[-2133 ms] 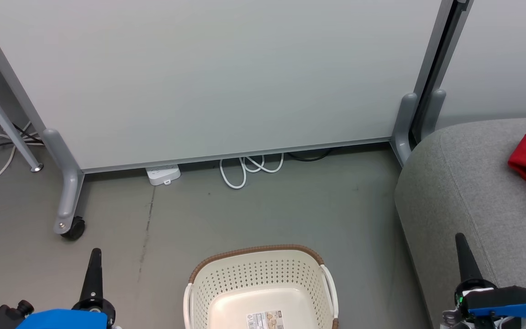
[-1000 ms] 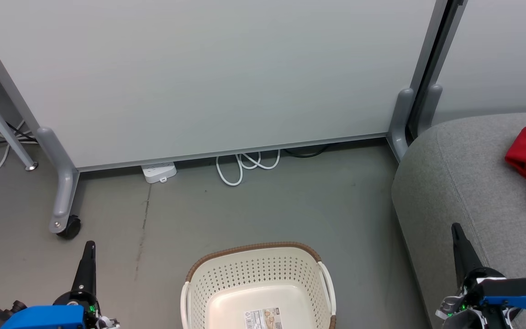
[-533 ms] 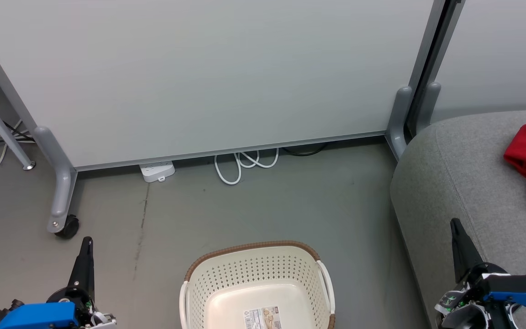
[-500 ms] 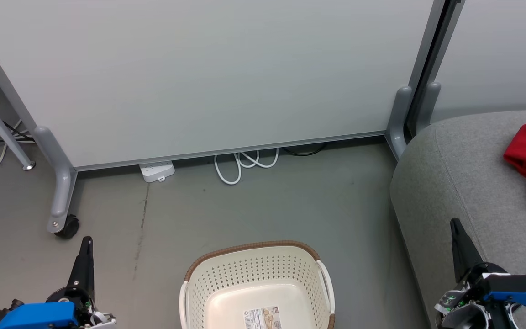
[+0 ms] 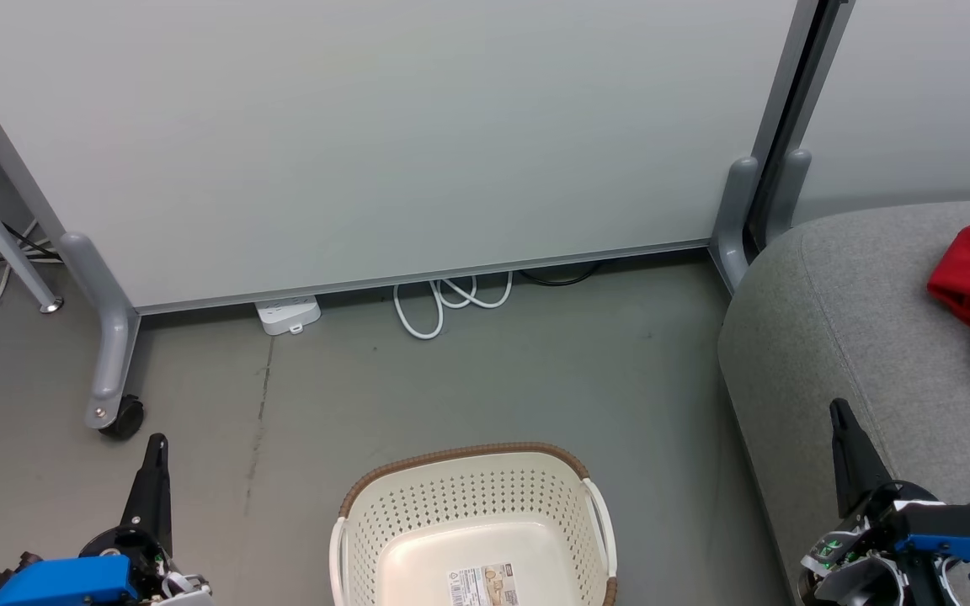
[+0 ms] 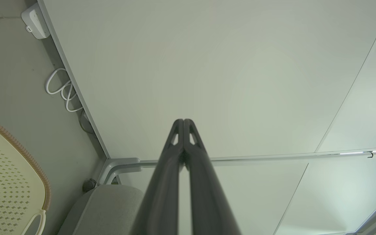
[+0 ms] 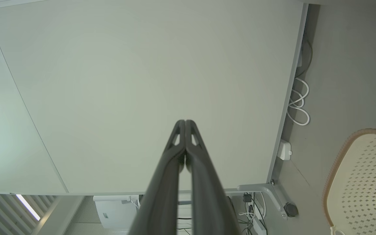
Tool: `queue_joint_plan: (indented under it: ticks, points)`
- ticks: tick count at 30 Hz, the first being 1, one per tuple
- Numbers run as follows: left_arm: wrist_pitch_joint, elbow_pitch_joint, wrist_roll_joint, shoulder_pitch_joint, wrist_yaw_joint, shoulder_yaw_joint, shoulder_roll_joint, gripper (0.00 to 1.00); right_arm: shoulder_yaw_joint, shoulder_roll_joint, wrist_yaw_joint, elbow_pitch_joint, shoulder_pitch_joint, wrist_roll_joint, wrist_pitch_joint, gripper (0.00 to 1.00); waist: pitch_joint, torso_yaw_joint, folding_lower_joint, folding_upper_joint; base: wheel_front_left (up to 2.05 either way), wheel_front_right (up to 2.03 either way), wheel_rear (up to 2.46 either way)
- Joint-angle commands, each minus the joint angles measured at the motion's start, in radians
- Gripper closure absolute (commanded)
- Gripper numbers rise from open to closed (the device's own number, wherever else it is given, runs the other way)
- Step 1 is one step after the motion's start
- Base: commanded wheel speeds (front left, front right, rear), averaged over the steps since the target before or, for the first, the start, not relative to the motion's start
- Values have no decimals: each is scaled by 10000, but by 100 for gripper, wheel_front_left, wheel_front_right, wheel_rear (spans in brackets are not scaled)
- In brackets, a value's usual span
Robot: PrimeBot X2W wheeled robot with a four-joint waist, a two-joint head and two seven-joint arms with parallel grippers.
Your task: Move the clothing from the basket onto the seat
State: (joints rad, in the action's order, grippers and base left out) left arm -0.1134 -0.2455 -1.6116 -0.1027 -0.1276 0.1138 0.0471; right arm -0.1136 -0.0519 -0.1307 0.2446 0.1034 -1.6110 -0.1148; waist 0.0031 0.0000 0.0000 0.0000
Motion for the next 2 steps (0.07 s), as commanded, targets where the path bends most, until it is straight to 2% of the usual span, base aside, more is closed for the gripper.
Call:
queue_joint_plan:
  ticks: [1, 2]
  points:
    - [-49, -2, -25, -118, -61, 26, 59, 100, -17, 31, 0, 9, 111, -33, -26, 100, -1, 0, 0, 0, 0, 0, 0]
    - [-49, -2, -25, -118, -62, 26, 59, 100, -17, 31, 0, 9, 111, -34, -27, 100, -1, 0, 0, 0, 0, 0, 0]
